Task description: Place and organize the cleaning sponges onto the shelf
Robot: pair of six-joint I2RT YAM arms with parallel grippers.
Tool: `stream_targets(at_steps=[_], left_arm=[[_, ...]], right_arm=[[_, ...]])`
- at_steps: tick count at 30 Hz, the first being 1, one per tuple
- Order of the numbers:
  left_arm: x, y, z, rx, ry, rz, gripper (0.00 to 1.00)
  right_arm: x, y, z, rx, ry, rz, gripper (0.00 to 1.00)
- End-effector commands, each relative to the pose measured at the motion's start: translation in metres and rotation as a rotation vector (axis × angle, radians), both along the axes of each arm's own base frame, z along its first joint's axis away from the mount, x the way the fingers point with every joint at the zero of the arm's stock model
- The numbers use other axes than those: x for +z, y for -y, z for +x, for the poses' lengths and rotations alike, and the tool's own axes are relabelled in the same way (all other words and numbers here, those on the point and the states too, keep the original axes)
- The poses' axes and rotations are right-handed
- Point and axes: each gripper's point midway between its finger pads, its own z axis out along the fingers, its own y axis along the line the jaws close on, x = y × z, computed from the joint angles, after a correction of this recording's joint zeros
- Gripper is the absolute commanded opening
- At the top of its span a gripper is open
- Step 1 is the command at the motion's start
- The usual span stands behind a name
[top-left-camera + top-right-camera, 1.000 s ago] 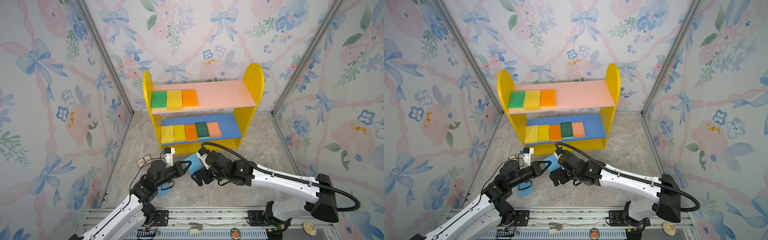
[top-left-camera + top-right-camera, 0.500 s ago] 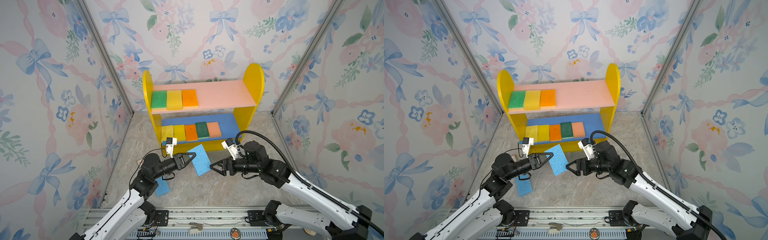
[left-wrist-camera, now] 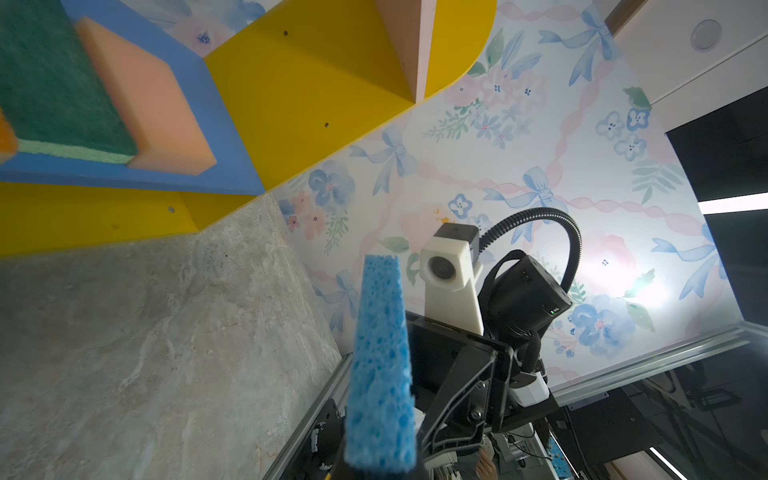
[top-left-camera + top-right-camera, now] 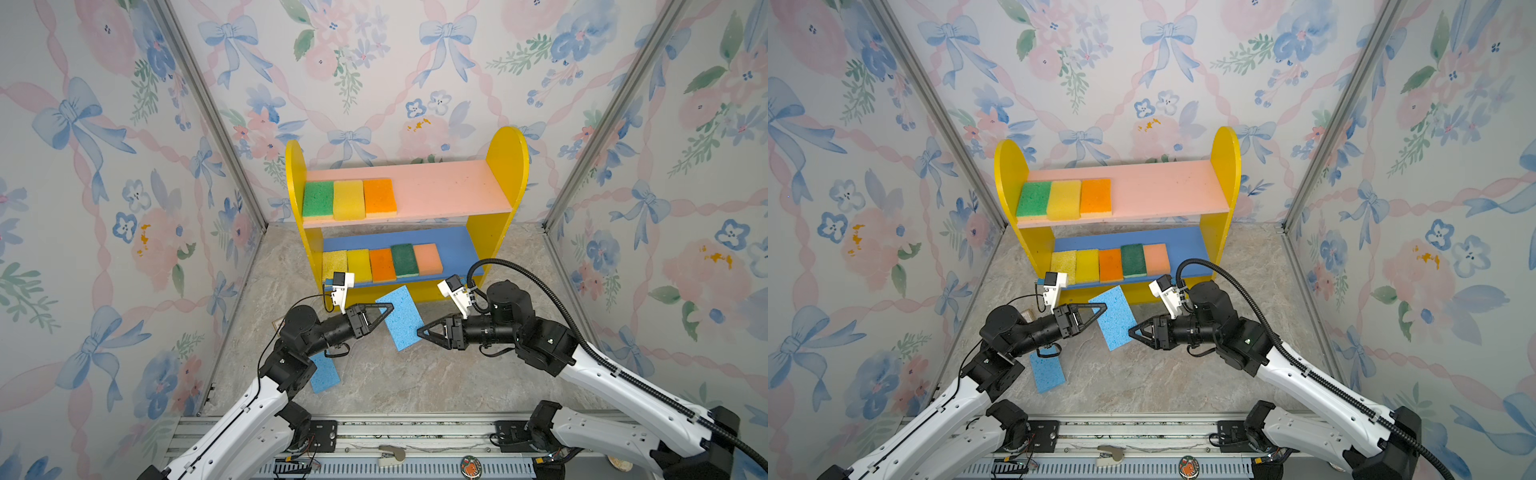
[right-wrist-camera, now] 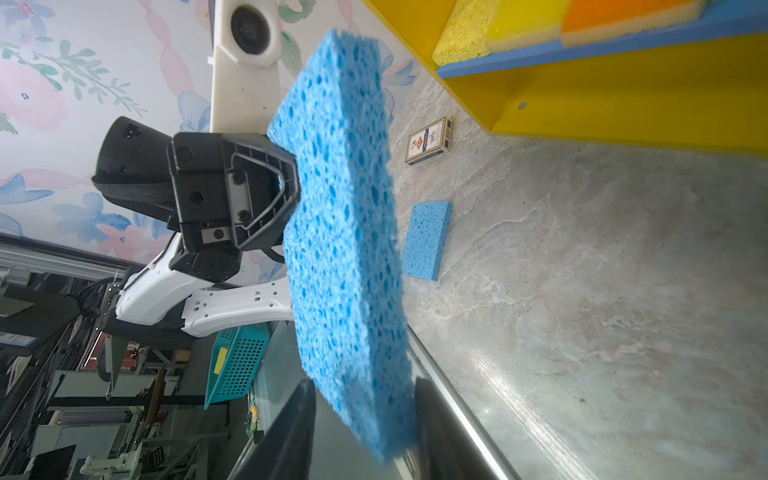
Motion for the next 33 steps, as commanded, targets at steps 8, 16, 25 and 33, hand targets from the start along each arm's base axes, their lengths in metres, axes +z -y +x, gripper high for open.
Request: stream_targets(at_steps=[8, 16, 25, 33], left_arm=[[0.013, 0.0, -0.002, -0.015, 0.046, -0.027, 0.16], [-0.004, -0.031, 0.009, 0.163, 0.096, 0.212, 0.98], [-0.037, -0.074, 0.01, 0.36, 0.055, 0.415, 0.98], [-0.047, -0.083, 0.007, 0.381, 0.06, 0.488, 0.98]], right_arm=[[0.003, 0.0, 0.004, -0.04, 0.007, -0.005, 0.07], [0.029, 0.038, 0.021, -0.222, 0.107, -0.134, 0.06], [0.11, 0.051, 0.045, -0.316, 0.245, -0.174, 0.07], [0.18, 0.05, 0.092, -0.386, 0.321, -0.155, 0.07]])
